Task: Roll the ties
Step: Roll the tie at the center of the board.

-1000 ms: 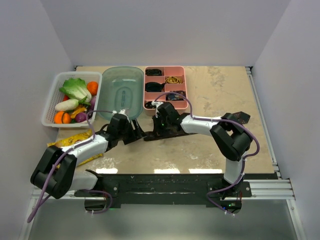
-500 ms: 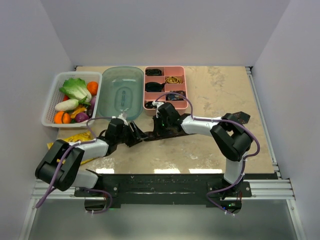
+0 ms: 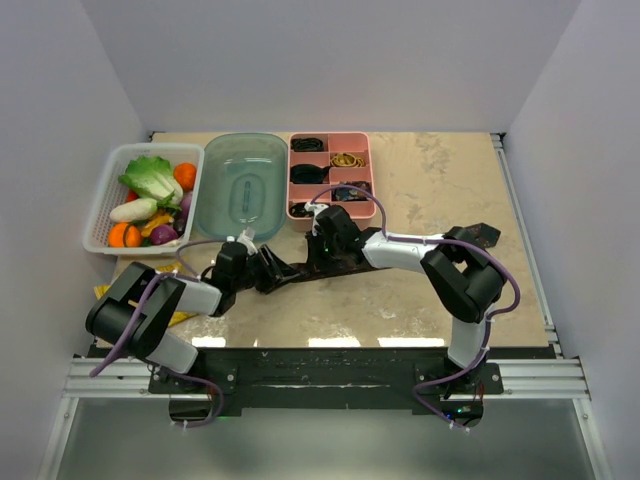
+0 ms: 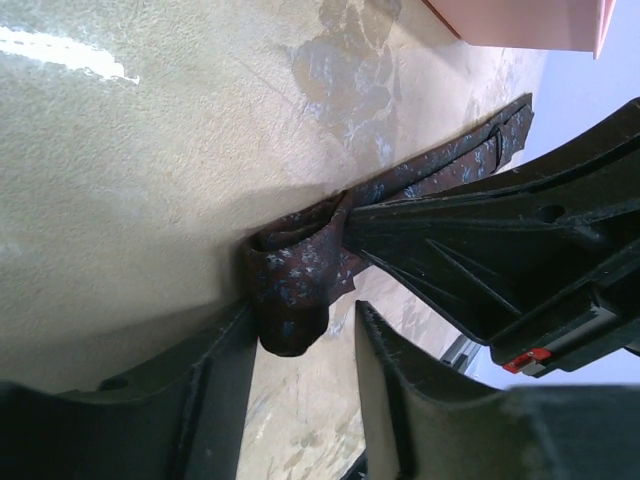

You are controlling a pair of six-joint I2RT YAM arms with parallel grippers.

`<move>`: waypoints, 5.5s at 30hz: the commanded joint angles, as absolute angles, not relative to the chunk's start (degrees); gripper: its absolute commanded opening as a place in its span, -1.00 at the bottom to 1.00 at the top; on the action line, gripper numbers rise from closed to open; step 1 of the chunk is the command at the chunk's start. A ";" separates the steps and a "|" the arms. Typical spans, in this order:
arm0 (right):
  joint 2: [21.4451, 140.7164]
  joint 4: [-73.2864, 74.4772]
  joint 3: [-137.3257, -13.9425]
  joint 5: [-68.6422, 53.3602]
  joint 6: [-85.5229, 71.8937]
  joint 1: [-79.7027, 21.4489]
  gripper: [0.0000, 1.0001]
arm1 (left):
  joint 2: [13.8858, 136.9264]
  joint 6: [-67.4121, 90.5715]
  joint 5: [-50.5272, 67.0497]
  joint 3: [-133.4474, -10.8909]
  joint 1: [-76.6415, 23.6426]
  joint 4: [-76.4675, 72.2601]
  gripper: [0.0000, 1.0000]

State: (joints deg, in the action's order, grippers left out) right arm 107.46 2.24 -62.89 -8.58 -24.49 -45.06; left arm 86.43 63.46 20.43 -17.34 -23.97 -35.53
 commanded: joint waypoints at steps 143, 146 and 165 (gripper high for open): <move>115.05 -2.46 -74.62 -26.10 -31.29 -46.93 -1.00 | 87.54 28.21 -11.68 -59.50 -39.81 27.16 -1.00; 115.40 -3.51 -74.27 -27.59 -32.34 -47.02 -1.00 | 87.28 28.13 -12.83 -59.06 -40.34 27.51 -1.00; 112.33 -3.78 -69.61 -30.94 -34.54 -43.16 -1.00 | 84.02 28.56 -20.56 -56.08 -40.87 34.19 -1.00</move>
State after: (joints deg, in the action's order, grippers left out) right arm 116.40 -2.79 -70.30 -29.28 -34.48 -44.60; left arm 85.80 28.42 -18.02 -56.34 -40.34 34.11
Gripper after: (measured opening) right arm 0.006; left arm 0.161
